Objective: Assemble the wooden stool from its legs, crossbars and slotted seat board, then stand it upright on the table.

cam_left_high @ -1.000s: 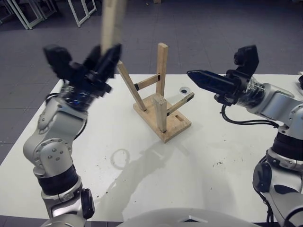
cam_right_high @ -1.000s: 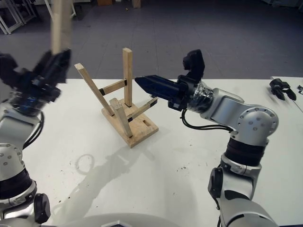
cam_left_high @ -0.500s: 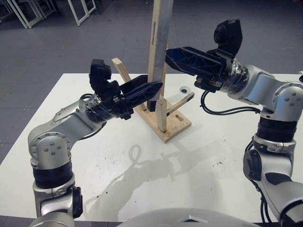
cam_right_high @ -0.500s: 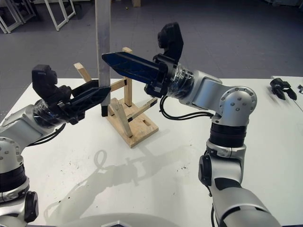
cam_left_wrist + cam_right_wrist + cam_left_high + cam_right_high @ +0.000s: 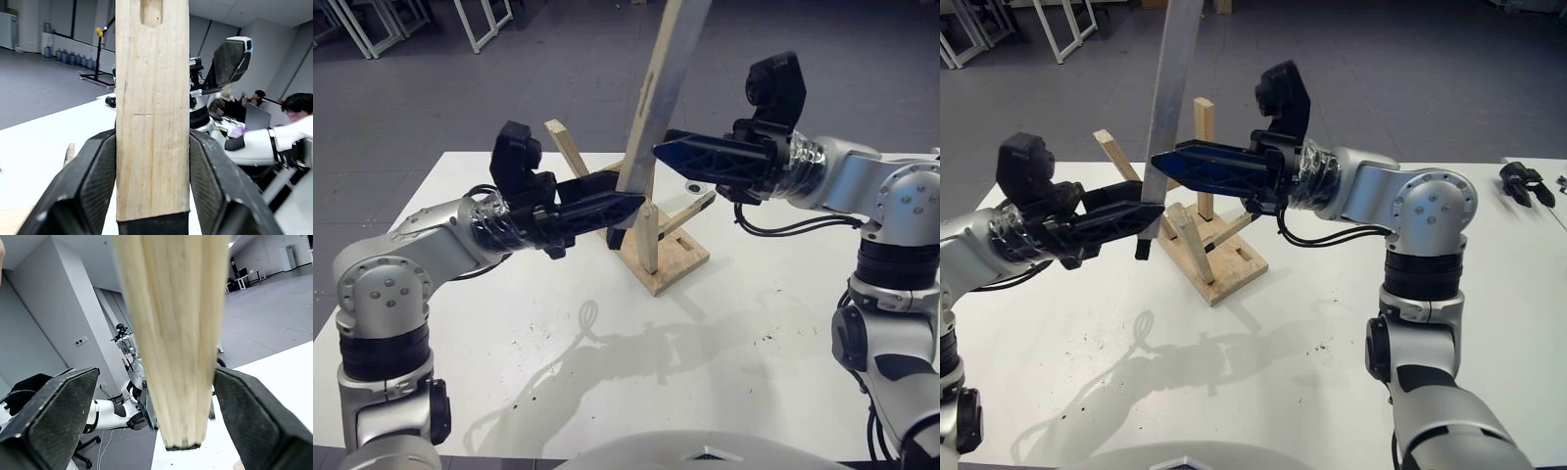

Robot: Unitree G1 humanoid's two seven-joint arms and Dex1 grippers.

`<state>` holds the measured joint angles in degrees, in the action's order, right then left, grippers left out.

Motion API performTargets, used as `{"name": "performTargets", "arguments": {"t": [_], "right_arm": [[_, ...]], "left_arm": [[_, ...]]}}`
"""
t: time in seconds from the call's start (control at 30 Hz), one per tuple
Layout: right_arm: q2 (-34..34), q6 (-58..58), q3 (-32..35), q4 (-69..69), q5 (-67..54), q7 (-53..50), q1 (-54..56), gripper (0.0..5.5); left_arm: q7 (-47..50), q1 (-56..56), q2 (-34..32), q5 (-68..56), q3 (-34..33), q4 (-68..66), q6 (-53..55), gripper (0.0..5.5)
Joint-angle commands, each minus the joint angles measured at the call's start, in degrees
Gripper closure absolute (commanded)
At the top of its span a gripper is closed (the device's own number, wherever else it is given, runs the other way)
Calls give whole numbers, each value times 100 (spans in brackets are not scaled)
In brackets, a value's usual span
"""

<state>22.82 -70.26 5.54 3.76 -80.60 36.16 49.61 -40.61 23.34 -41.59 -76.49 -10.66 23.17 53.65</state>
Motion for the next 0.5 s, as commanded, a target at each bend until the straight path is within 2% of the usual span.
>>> {"name": "performTargets", "arguments": {"t": [0.03, 0.13, 0.37, 0.43, 0.5], "right_arm": [[20, 45, -207, 119, 280, 354, 325, 138], [193, 146, -517, 307, 747, 805, 293, 163], [463, 399, -792, 338, 1506, 1584, 351, 310], [424, 407, -750, 271, 1546, 1619, 401, 338], [387, 386, -712, 234, 1553, 1645, 428, 341]], "left_arm": [[-437, 263, -201, -77, 162, -40, 278, 347], [-700, 324, -290, 113, 247, -121, 349, 347], [-876, 410, -376, 218, 168, -229, 430, 347], [-926, 376, -410, 256, 167, -215, 445, 347], [-959, 354, -432, 304, 195, -206, 457, 347]]}}
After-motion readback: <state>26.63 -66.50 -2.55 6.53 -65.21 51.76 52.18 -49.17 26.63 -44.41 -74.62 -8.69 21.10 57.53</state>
